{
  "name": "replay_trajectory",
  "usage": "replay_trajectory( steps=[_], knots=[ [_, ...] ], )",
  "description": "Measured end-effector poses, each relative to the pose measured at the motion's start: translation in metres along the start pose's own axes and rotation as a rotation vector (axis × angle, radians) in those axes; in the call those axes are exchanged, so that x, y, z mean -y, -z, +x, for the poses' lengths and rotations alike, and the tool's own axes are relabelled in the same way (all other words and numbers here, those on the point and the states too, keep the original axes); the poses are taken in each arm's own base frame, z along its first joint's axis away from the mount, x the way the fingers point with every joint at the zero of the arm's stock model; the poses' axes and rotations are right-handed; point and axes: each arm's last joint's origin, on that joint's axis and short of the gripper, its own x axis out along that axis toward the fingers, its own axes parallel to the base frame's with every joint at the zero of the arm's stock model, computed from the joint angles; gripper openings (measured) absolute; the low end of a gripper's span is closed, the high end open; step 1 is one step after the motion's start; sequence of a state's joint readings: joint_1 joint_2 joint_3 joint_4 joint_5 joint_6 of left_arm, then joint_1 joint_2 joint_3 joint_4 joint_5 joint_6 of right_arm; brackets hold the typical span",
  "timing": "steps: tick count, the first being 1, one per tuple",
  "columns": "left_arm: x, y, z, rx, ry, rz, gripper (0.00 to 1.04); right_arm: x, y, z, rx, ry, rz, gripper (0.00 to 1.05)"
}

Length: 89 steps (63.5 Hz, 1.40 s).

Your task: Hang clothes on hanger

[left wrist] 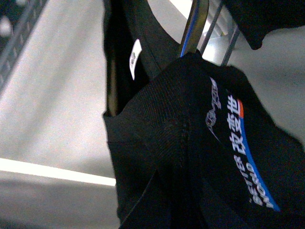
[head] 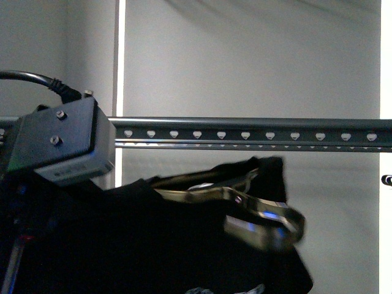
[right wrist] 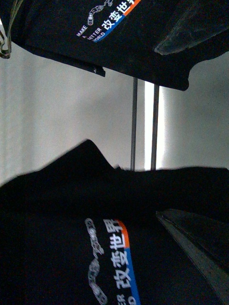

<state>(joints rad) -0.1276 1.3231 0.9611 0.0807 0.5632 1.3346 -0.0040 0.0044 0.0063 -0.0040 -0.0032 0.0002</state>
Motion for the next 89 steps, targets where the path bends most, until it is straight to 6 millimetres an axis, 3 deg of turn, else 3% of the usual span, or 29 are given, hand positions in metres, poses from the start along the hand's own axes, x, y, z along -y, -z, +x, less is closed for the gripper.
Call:
replay_trajectory(
  steps=[8, 34, 48, 79, 89],
  knots=[
    [-0.006, -0.011, 0.022, 0.093, -0.066, 0.405, 0.04, 0.000, 0.000, 0.000, 0.000, 0.000, 0.000, 0.97],
    [-0.013, -0.036, 0.046, 0.298, -0.209, 0.803, 0.04, 0.000, 0.000, 0.000, 0.000, 0.000, 0.000, 0.97],
    [-0.008, -0.033, 0.052, 0.209, -0.160, 0.818, 0.04, 0.000, 0.000, 0.000, 0.000, 0.000, 0.000, 0.97],
    [-0.007, -0.032, 0.053, 0.197, -0.156, 0.834, 0.04, 0.000, 0.000, 0.000, 0.000, 0.000, 0.000, 0.97],
    [-0.007, -0.031, 0.053, 0.189, -0.156, 0.836, 0.04, 0.004, -0.003, 0.002, -0.191, -0.301, 0.086, 0.97]
  ],
)
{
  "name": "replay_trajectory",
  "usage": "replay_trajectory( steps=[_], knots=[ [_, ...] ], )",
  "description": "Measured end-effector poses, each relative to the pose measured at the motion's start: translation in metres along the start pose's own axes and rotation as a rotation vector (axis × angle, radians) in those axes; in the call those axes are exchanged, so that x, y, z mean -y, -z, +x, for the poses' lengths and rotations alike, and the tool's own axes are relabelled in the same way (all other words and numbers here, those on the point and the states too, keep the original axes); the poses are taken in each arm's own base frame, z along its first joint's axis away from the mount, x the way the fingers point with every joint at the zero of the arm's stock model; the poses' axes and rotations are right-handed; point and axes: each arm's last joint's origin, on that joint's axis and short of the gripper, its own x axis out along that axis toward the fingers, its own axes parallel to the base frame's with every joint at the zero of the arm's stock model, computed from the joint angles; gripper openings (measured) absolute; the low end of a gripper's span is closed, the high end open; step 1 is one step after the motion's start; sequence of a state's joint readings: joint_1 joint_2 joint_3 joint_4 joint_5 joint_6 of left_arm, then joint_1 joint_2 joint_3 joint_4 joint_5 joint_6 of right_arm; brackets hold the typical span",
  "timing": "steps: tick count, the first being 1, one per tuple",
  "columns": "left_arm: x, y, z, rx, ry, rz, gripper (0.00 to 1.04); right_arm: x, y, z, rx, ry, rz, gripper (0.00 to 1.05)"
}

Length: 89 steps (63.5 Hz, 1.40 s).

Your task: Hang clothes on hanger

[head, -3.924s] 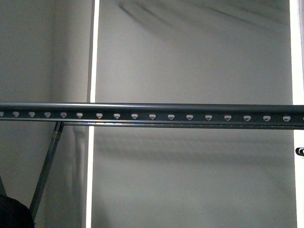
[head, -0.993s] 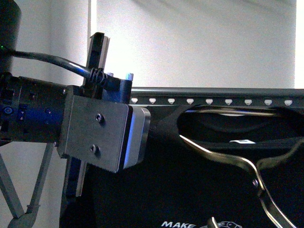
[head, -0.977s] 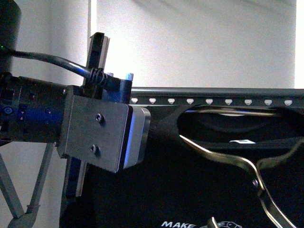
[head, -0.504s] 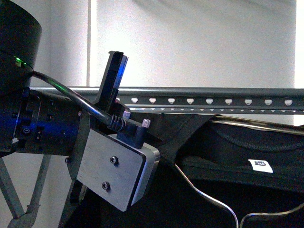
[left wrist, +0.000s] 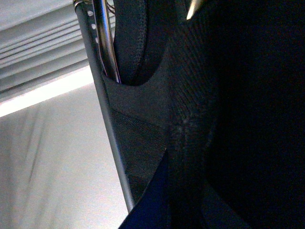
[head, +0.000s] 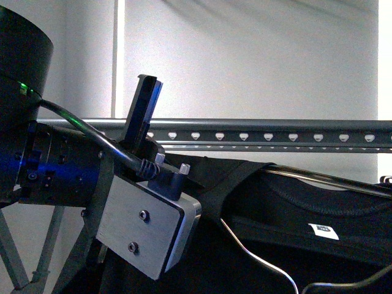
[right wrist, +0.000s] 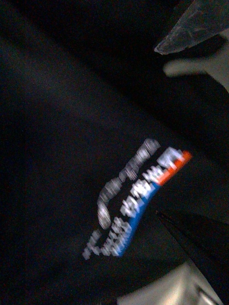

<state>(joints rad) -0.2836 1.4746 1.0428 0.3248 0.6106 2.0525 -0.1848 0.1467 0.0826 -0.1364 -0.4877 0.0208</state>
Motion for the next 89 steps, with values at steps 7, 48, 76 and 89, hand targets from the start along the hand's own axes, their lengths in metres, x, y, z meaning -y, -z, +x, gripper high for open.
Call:
replay_trajectory(
  steps=[7, 48, 76, 89],
  knots=[
    [-0.001, 0.000, 0.000, 0.003, -0.004, 0.002, 0.04, 0.005, -0.011, -0.004, 0.021, -0.102, -0.058, 0.97],
    [-0.001, 0.001, 0.000, 0.000, -0.004, 0.003, 0.04, 0.049, -0.073, 0.069, 0.317, 0.228, -1.703, 0.97],
    [-0.001, 0.001, 0.000, -0.008, 0.001, 0.002, 0.04, 0.042, -0.080, 0.129, 0.377, 0.295, -1.692, 0.97],
    [-0.001, 0.002, 0.000, -0.009, 0.001, 0.002, 0.04, 0.035, -0.080, 0.140, 0.376, 0.301, -1.653, 0.74]
  ],
)
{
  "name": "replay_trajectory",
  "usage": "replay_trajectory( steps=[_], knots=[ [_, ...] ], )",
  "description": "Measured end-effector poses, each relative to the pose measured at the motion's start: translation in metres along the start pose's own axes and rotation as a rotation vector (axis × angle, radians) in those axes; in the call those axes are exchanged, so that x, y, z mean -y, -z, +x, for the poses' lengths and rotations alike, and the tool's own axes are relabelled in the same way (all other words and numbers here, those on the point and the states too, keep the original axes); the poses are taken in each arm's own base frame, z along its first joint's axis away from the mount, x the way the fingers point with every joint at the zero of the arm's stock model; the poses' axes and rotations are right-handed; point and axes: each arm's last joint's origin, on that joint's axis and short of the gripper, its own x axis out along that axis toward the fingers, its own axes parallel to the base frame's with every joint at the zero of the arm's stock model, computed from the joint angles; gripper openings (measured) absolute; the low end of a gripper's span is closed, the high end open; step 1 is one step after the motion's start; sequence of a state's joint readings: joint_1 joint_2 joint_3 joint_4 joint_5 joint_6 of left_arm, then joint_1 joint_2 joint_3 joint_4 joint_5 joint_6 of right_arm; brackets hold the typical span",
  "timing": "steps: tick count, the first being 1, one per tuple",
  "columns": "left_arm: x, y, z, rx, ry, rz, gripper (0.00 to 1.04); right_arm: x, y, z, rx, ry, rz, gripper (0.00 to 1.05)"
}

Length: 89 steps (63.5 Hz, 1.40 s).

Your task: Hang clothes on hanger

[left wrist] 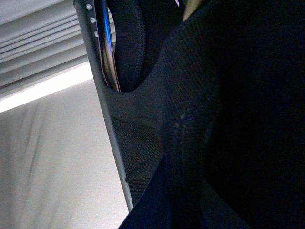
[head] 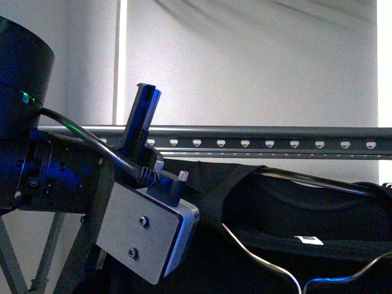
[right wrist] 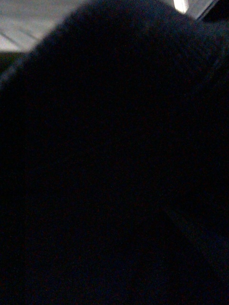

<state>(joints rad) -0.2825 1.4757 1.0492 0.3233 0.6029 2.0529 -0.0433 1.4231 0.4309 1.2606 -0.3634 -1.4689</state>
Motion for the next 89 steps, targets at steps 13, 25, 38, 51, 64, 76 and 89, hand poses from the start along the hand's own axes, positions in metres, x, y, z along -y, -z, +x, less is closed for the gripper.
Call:
replay_trajectory(
  steps=[13, 25, 38, 51, 64, 76, 89],
  knots=[
    [0.000, 0.000, 0.000, 0.001, 0.000, 0.000, 0.04, -0.001, 0.002, -0.001, -0.006, -0.028, 0.029, 0.45],
    [0.000, 0.000, 0.000, 0.007, -0.003, -0.011, 0.04, 0.003, 0.010, -0.007, 0.001, -0.066, 0.073, 0.12],
    [-0.001, -0.001, 0.001, 0.020, -0.008, -0.030, 0.11, 0.020, 0.013, -0.014, 0.016, -0.100, 0.143, 0.10],
    [-0.003, 0.000, 0.001, 0.017, -0.015, -0.012, 0.38, 0.045, 0.018, -0.016, -0.138, -0.166, 0.348, 0.09],
    [-0.008, 0.002, 0.001, 0.010, -0.028, 0.001, 0.68, 0.048, 0.014, -0.044, -0.439, -0.111, 0.977, 0.04],
    [-0.008, 0.003, 0.000, 0.007, -0.028, 0.004, 1.00, 0.055, 0.026, -0.052, -0.309, -0.398, 1.061, 0.04],
    [-0.008, 0.003, 0.000, 0.008, -0.028, 0.005, 0.98, 0.057, 0.034, -0.044, -0.279, -0.568, 1.169, 0.04]
  ],
)
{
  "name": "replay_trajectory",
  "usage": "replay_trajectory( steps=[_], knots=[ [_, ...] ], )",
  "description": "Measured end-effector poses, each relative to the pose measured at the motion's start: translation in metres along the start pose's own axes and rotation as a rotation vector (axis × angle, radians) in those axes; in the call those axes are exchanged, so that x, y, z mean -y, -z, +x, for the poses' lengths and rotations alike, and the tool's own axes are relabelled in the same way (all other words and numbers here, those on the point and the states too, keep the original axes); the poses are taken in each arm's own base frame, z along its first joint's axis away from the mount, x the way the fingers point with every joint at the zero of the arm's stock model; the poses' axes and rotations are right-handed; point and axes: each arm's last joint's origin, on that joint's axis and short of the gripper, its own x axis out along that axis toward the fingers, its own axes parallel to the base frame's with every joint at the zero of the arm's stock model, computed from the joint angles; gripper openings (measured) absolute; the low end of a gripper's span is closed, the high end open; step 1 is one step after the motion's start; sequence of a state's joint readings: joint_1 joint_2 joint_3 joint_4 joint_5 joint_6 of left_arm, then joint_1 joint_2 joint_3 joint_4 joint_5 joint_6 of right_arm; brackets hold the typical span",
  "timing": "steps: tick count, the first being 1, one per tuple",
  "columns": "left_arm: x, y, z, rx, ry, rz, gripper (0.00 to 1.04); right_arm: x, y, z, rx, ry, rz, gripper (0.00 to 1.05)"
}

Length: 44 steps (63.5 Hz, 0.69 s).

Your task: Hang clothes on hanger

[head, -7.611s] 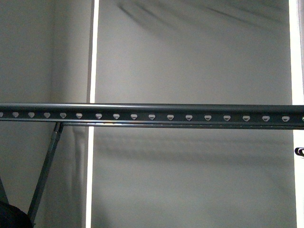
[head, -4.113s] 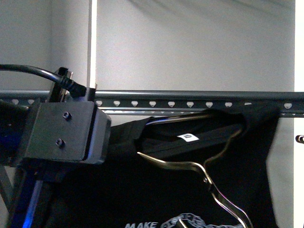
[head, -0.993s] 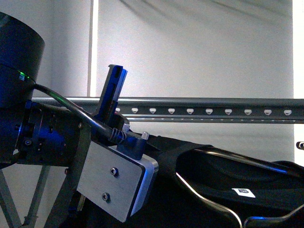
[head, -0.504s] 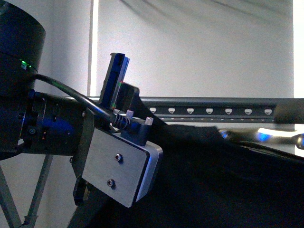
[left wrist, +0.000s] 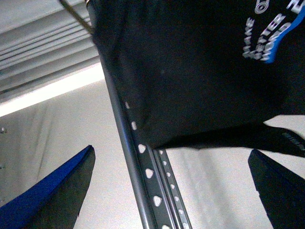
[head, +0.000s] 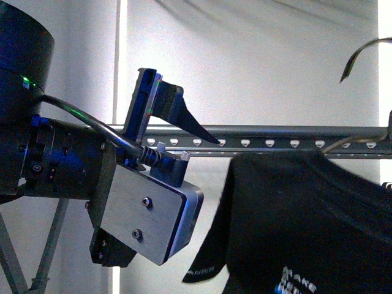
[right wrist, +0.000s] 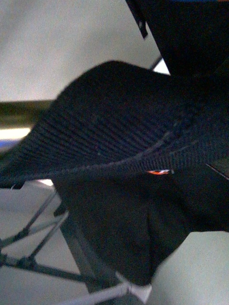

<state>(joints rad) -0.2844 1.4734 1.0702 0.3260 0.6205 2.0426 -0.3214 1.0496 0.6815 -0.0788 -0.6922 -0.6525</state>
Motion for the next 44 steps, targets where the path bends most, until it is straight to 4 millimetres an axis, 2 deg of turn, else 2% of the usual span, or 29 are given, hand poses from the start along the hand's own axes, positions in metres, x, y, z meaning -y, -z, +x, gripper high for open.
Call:
replay_trajectory(
  steps=[15, 26, 44],
  knots=[
    [0.000, 0.000, 0.000, -0.001, 0.000, 0.000, 0.98, 0.010, 0.005, 0.011, -0.195, -0.243, 0.347, 0.03],
    [0.000, 0.000, 0.000, -0.001, 0.000, 0.001, 0.98, 0.029, 0.001, 0.024, -0.237, -0.202, 0.502, 0.03],
    [0.000, 0.000, 0.000, -0.001, 0.000, 0.001, 0.98, 0.056, -0.031, 0.057, -0.189, -0.102, 0.647, 0.03]
  ],
)
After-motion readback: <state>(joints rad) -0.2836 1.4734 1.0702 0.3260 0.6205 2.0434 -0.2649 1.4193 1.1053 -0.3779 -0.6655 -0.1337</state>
